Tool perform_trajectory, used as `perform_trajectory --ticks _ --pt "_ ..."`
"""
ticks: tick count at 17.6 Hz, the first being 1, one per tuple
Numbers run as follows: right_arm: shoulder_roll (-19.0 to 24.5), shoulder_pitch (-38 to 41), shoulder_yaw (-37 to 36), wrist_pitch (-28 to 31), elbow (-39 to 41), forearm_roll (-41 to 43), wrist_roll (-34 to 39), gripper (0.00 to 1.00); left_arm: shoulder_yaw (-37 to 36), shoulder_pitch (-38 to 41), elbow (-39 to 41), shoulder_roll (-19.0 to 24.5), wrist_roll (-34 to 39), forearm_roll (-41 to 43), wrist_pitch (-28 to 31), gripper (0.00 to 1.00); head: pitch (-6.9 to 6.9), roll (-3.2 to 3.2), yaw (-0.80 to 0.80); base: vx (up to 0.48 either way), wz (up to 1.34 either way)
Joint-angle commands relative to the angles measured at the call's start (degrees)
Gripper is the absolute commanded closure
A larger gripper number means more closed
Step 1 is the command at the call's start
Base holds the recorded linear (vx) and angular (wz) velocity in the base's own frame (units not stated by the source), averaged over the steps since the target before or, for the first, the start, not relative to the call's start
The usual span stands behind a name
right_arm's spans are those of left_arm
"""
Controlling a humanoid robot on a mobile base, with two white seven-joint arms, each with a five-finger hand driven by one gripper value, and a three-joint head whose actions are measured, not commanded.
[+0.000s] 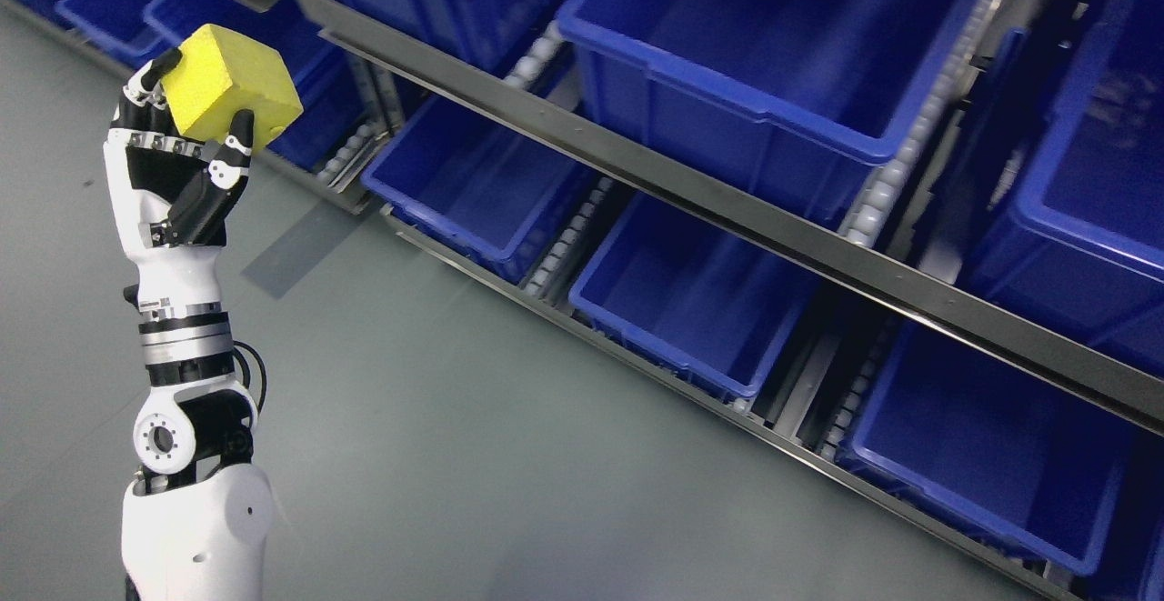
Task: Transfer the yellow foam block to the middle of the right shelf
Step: 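Hold the cube raised in the left hand while turning to the bin shelf, then extend the left hand forward into the middle-shelf blue bin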
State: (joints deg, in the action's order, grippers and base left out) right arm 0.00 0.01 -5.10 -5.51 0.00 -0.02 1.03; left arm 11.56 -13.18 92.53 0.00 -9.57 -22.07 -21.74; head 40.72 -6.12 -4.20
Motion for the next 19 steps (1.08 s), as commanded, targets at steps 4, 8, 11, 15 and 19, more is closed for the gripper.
perform_trajectory --ticks 4,8,11,15,19 --pt "-1.0 -0.1 0.0 0.0 1.0 0.0 0.0 0.0 -0.3 -0.9 0.0 1.0 0.2 0.0 0.6 0.61 0.0 0.0 0.0 0.191 -0.85" --pt "-1.0 -0.1 0.0 0.0 1.0 0.0 0.0 0.0 -0.4 -1.0 0.1 1.0 0.2 0.0 0.7 0.61 0.01 0.0 0.0 0.133 -0.56" --pt "-1.0 -0.2 0.0 0.0 1.0 0.0 0.0 0.0 -1.1 -0.9 1.1 1.0 -0.2 0.0 0.4 0.61 0.02 0.0 0.0 0.099 -0.35" --pt "-1.0 -0.1 0.0 0.0 1.0 0.0 0.0 0.0 -8.5 -2.9 6.2 1.0 -0.3 0.0 0.1 0.61 0.02 0.0 0.0 0.073 -0.21" --pt "-1.0 -0.1 0.0 0.0 1.0 0.0 0.0 0.0 -15.6 -14.5 5.6 1.0 0.7 0.0 6.3 0.61 0.02 0.0 0.0 0.057 -0.21"
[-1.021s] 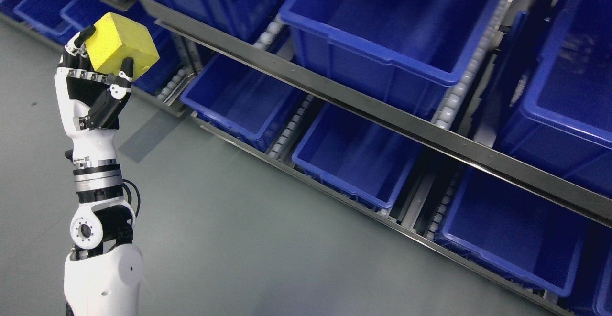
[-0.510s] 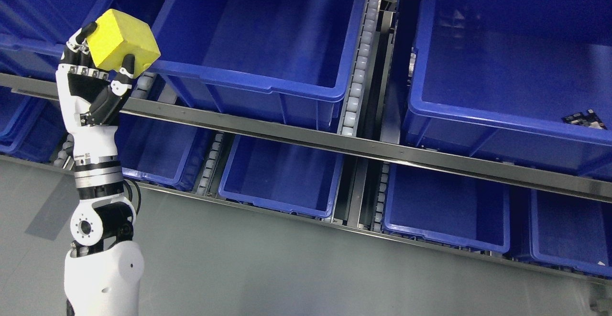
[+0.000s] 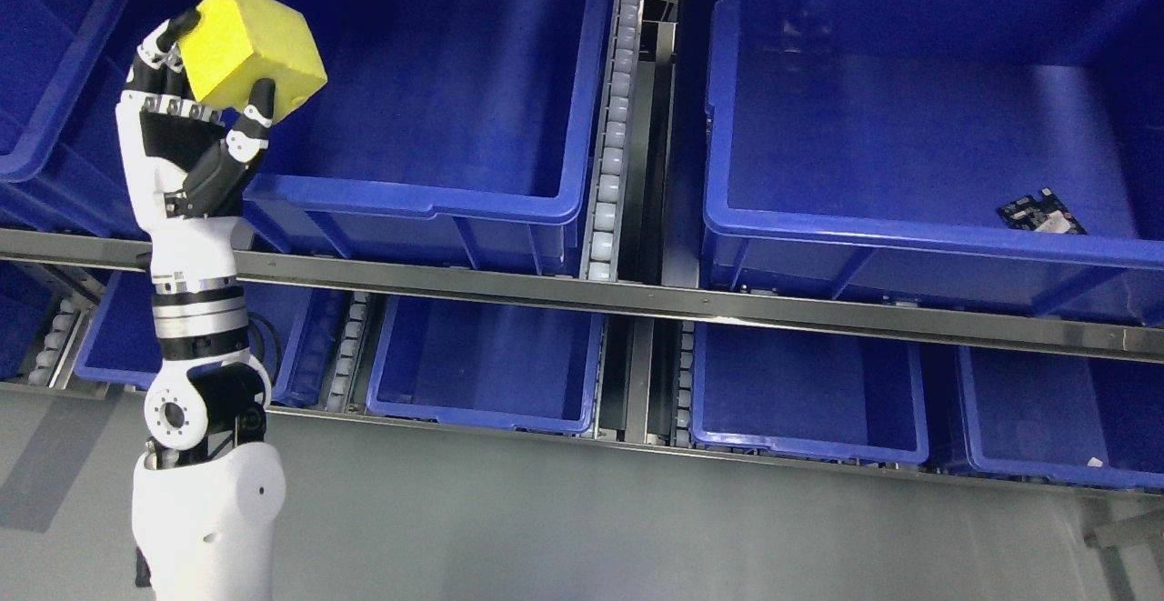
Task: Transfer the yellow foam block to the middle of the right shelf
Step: 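Extend the left hand forward into the middle-shelf blue bin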
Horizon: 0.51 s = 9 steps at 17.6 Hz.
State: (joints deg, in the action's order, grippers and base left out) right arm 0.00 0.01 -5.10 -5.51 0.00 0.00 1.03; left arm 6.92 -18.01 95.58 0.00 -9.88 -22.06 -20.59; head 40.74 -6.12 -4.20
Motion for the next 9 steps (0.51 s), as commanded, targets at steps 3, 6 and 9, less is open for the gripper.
perform_trajectory --ticks 3,6,9 --pt "-1.0 -0.1 0.0 0.0 1.0 0.0 0.0 0.0 -14.2 -18.7 -2.7 1.0 5.2 0.1 16.8 0.61 0.0 0.0 0.0 0.038 -0.17" --pt "-1.0 -0.2 0.0 0.0 1.0 0.0 0.0 0.0 -14.6 -22.6 -6.9 1.0 7.6 0.3 33.7 0.59 0.0 0.0 0.0 0.015 -0.02" --pt "-1.0 -0.1 0.0 0.0 1.0 0.0 0.0 0.0 -18.5 -28.2 -14.7 1.0 11.3 0.3 42.9 0.35 0.0 0.0 0.0 0.0 0.0"
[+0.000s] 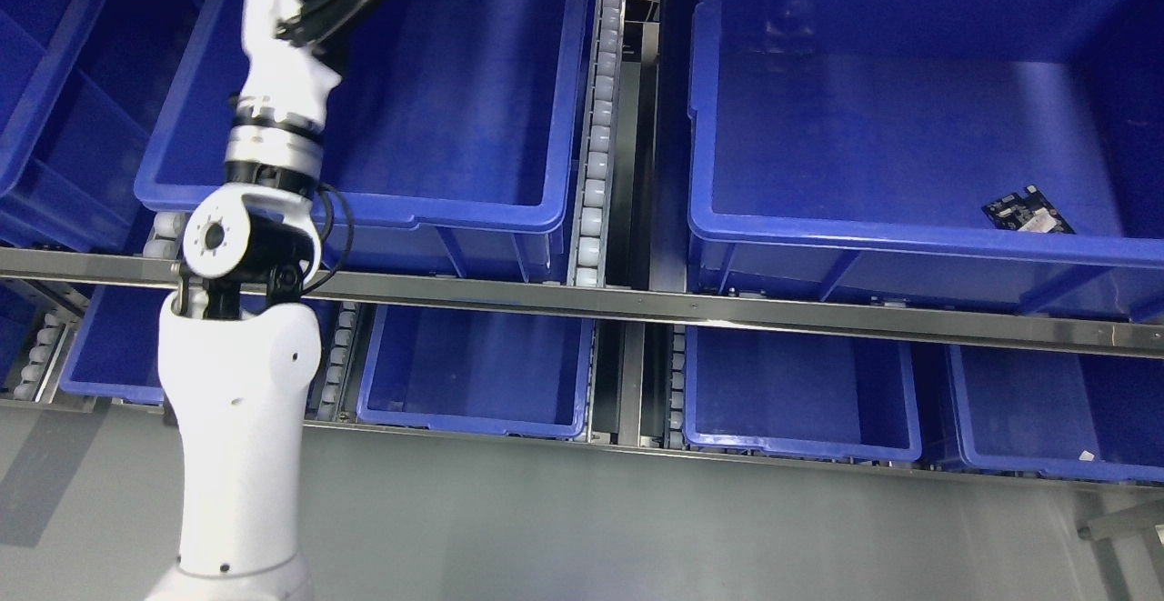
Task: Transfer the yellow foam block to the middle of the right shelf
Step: 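Extend the left hand forward into the middle-shelf blue bin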
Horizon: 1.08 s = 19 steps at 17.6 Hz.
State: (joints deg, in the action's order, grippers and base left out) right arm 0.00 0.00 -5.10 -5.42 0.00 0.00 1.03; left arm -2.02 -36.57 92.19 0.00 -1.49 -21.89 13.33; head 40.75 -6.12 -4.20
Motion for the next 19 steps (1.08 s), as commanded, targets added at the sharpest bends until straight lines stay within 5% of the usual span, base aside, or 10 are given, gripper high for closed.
perform_trajectory --ticks 1,2,7,13,19 --pt "-1.0 -0.1 0.0 -0.1 1.0 0.0 0.0 0.0 -11.0 -11.8 -14.7 1.0 3.0 0.1 11.9 0.14 0.0 0.0 0.0 0.0 0.0" --pt "-1.0 -0.1 0.0 -0.1 1.0 0.0 0.0 0.0 -11.7 -12.9 -16.4 1.0 3.0 0.1 14.2 0.0 0.0 0.0 0.0 0.0 0.0" --pt "-1.0 -0.1 0.0 -0.1 1.0 0.0 0.0 0.0 -10.6 -12.6 -14.8 1.0 2.5 0.0 13.0 0.0 0.0 0.0 0.0 0.0 0.0" --pt "-1.0 -0.2 0.0 -0.1 1.0 0.0 0.0 0.0 -14.0 3.0 -3.3 1.0 -5.2 0.1 -14.1 0.0 0.0 0.0 0.0 0.0 0.0" --pt "-1.0 -0.1 0.0 -0.1 1.0 0.0 0.0 0.0 -4.0 6.3 2.9 1.0 -4.2 0.1 -7.0 0.0 0.0 0.0 0.0 0.0 0.0"
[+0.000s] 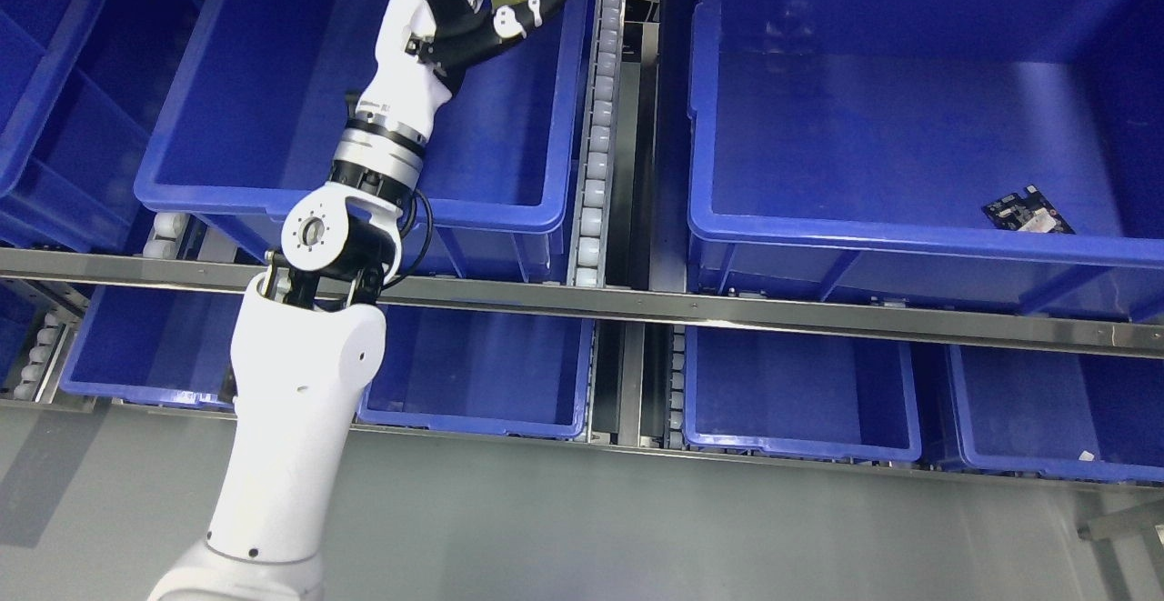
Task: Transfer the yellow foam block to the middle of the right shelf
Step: 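Extend the left hand forward into the middle-shelf blue bin, then open the left hand to release the cube into the bin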
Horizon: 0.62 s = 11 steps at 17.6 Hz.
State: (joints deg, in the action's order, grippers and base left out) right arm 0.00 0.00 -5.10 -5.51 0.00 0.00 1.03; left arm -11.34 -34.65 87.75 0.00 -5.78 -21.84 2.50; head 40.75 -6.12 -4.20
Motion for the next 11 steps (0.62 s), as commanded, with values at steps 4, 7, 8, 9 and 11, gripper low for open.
perform_trajectory --ticks 4,7,8,9,11 --pt "-1.0 -0.2 0.0 0.0 1.0 0.0 0.0 0.0 8.3 6.1 9.5 4.8 -0.4 0.0 4.5 0.0 0.0 0.0 0.0 0.0 0.0" --pt "-1.0 -0.1 0.0 0.0 1.0 0.0 0.0 0.0 9.7 8.1 10.8 7.3 -0.6 0.0 3.7 0.0 0.0 0.0 0.0 0.0 0.0" --pt "-1.0 -0.1 0.0 0.0 1.0 0.0 0.0 0.0 9.7 8.4 10.8 7.2 -0.6 0.0 3.6 0.0 0.0 0.0 0.0 0.0 0.0" --pt "-1.0 -0.2 0.0 0.0 1.0 0.0 0.0 0.0 9.6 8.5 10.8 6.8 -0.6 0.0 3.6 0.0 0.0 0.0 0.0 0.0 0.0" --pt "-1.0 -0.1 0.0 0.0 1.0 0.0 0.0 0.0 9.6 8.5 10.8 6.3 -0.6 0.0 3.5 0.0 0.0 0.0 0.0 0.0 0.0"
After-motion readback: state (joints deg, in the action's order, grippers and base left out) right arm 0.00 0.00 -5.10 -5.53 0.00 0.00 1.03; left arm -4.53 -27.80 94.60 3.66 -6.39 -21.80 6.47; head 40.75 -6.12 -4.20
